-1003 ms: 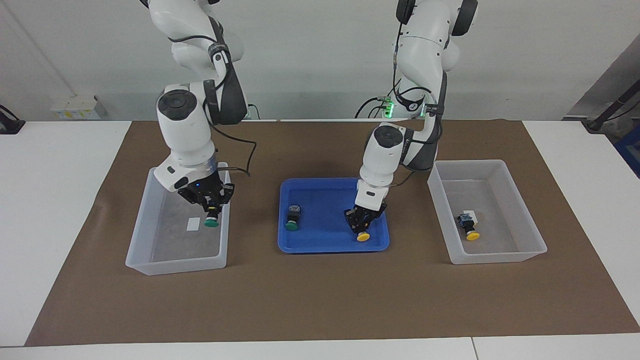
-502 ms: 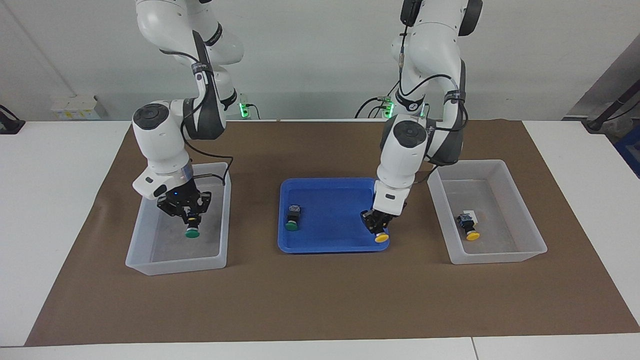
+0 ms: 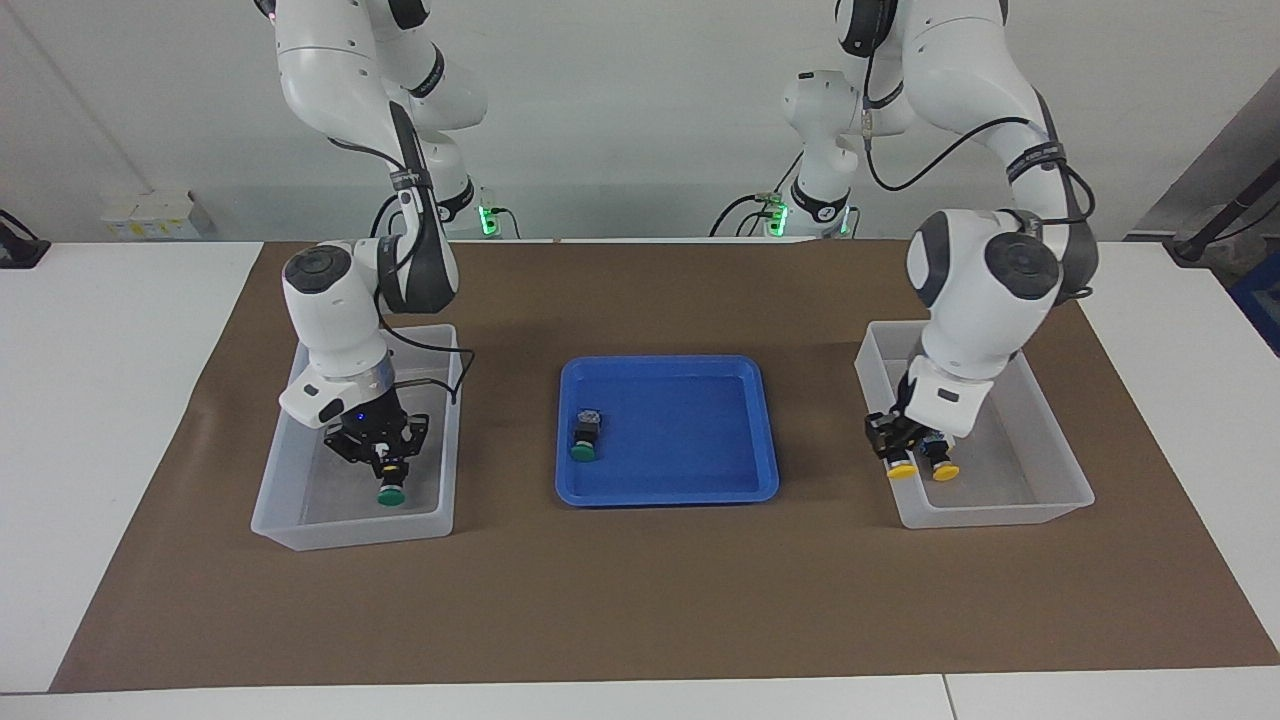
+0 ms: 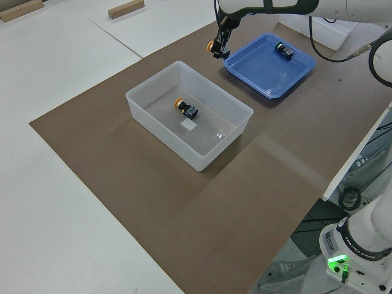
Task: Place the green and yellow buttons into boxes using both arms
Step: 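Carry the green button to its box while the left gripper carries yellow, then open the right gripper over its box while the left gripper releases yellow, then reach the right gripper back to the last green button on the tray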
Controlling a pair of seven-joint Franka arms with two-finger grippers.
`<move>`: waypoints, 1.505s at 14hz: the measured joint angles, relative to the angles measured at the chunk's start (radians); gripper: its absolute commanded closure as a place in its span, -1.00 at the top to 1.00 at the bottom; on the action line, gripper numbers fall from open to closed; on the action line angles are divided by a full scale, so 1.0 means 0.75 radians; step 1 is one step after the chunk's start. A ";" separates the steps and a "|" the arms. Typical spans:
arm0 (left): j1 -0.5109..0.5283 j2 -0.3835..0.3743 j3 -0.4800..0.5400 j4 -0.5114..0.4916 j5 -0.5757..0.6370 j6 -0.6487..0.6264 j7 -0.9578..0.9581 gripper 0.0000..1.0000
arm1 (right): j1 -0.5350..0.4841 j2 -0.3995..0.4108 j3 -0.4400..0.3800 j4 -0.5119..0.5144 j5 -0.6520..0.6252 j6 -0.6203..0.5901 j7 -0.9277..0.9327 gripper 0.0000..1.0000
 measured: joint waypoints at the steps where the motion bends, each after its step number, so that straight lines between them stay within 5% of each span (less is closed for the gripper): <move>1: 0.050 -0.001 0.002 0.006 0.000 -0.002 0.095 -1.00 | 0.000 0.011 0.000 0.002 0.000 0.010 0.000 -0.60; 2: 0.090 -0.001 0.005 0.009 0.000 -0.002 0.190 -1.00 | 0.000 0.017 0.000 0.003 0.000 0.012 0.000 0.36; 3: 0.126 -0.001 0.006 0.008 0.000 -0.002 0.283 -1.00 | 0.000 0.021 0.000 0.004 0.000 0.012 0.000 0.99; 8: 0.248 -0.028 0.011 -0.156 0.000 0.166 0.535 -1.00 | 0.000 -0.014 0.001 0.050 0.000 -0.008 0.000 1.00; 13: 0.260 -0.072 0.021 -0.419 0.000 0.373 0.541 -1.00 | 0.008 -0.220 0.008 0.078 0.003 -0.239 0.034 1.00; 15: 0.274 -0.076 0.026 -0.476 0.000 0.431 0.541 -0.11 | 0.057 -0.266 0.011 0.095 0.004 -0.324 0.132 1.00; 17: 0.282 -0.083 0.029 -0.492 0.002 0.445 0.544 0.41 | 0.148 -0.270 0.014 0.123 0.004 -0.360 0.289 1.00; 21: 0.276 -0.102 0.020 -0.417 0.035 0.356 0.554 0.80 | 0.306 -0.246 0.017 0.176 0.003 -0.361 0.537 1.00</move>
